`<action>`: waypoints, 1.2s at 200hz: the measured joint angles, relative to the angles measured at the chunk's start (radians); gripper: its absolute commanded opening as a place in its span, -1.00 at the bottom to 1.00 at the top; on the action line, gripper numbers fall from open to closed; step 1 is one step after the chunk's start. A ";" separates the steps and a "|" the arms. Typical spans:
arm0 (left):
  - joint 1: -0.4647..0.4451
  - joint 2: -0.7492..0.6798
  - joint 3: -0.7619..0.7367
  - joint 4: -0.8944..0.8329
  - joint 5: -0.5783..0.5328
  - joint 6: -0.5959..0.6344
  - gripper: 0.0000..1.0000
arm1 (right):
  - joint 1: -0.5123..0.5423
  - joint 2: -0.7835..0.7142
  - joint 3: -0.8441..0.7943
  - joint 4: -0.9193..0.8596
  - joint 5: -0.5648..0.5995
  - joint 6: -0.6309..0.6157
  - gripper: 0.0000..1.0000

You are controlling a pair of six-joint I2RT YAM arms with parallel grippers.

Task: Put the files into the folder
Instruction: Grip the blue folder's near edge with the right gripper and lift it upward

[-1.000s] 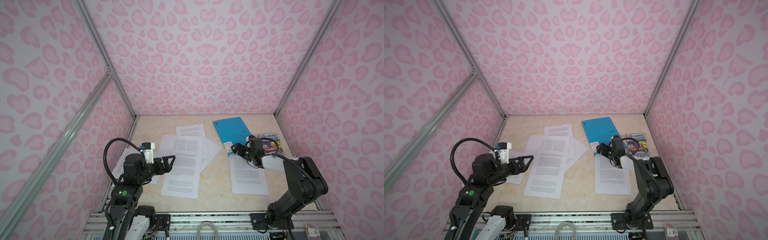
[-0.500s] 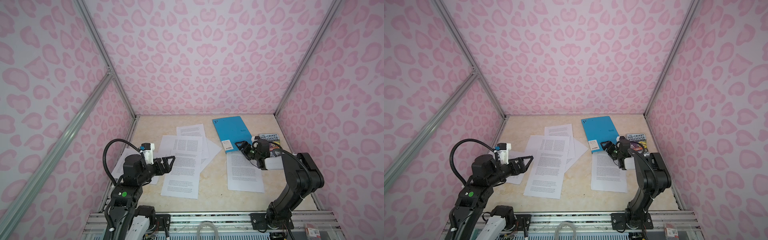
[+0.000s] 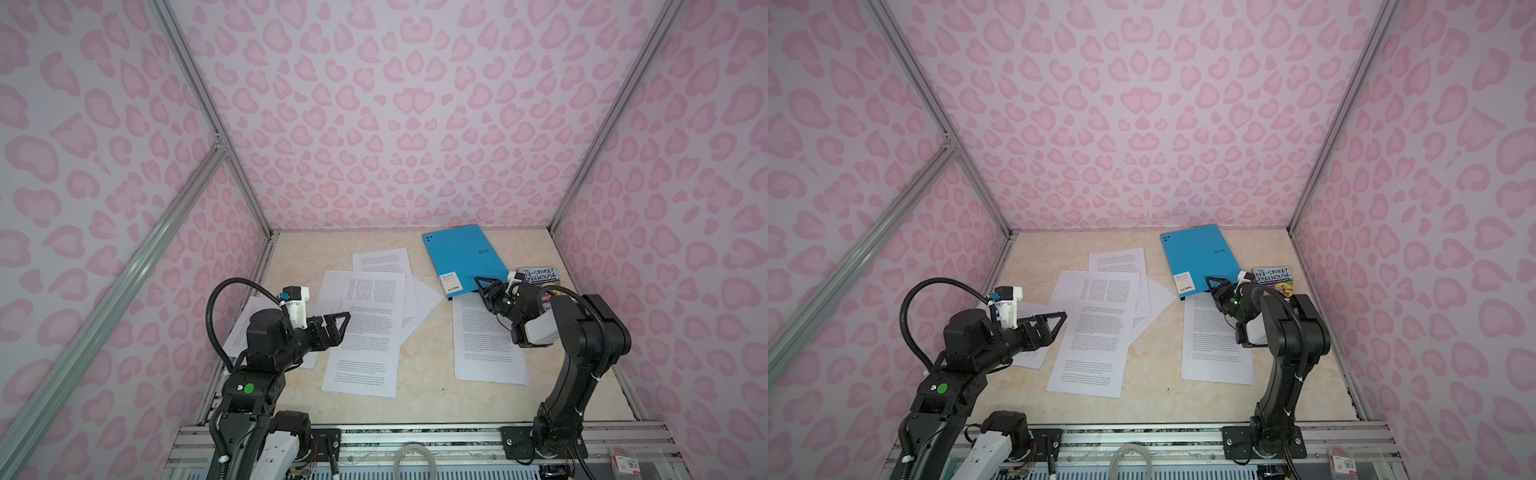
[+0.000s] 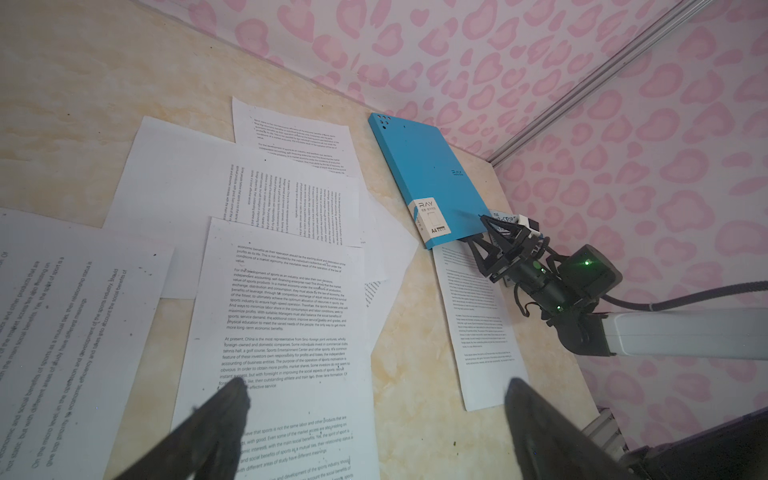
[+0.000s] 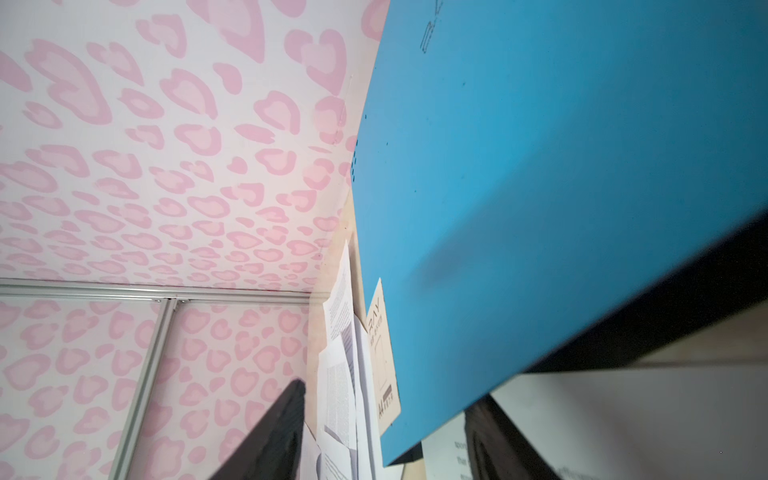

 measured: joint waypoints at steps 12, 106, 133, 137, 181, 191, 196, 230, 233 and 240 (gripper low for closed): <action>0.000 0.000 0.000 0.000 0.000 0.000 0.95 | 0.000 0.037 0.013 0.070 0.009 0.023 0.08; 0.000 0.005 -0.002 0.000 0.000 -0.001 0.95 | 0.018 0.214 0.146 0.265 0.048 0.099 -0.04; 0.000 0.009 -0.003 0.000 0.000 -0.003 0.95 | 0.026 0.244 0.190 0.265 0.071 0.109 -0.16; 0.000 0.009 -0.003 0.000 0.000 -0.003 0.95 | 0.027 0.246 0.196 0.263 0.073 0.108 -0.20; 0.000 0.014 -0.003 0.000 0.000 -0.003 0.95 | 0.049 0.219 0.247 0.186 0.091 0.088 -0.94; 0.000 0.014 -0.003 0.000 0.000 -0.003 0.95 | 0.054 0.182 0.245 0.146 0.094 0.079 -1.00; 0.000 0.014 -0.003 0.000 0.000 -0.003 0.95 | 0.058 0.153 0.243 0.120 0.101 0.065 -1.00; 0.001 0.014 -0.003 0.000 0.000 -0.003 0.95 | 0.080 -0.038 0.287 -0.064 0.127 -0.019 -1.00; 0.001 0.014 -0.003 0.000 0.000 -0.003 0.95 | 0.082 -0.052 0.294 -0.082 0.127 -0.025 -1.00; 0.001 0.014 -0.003 0.000 0.000 -0.003 0.95 | 0.087 -0.087 0.307 -0.127 0.126 -0.044 -1.00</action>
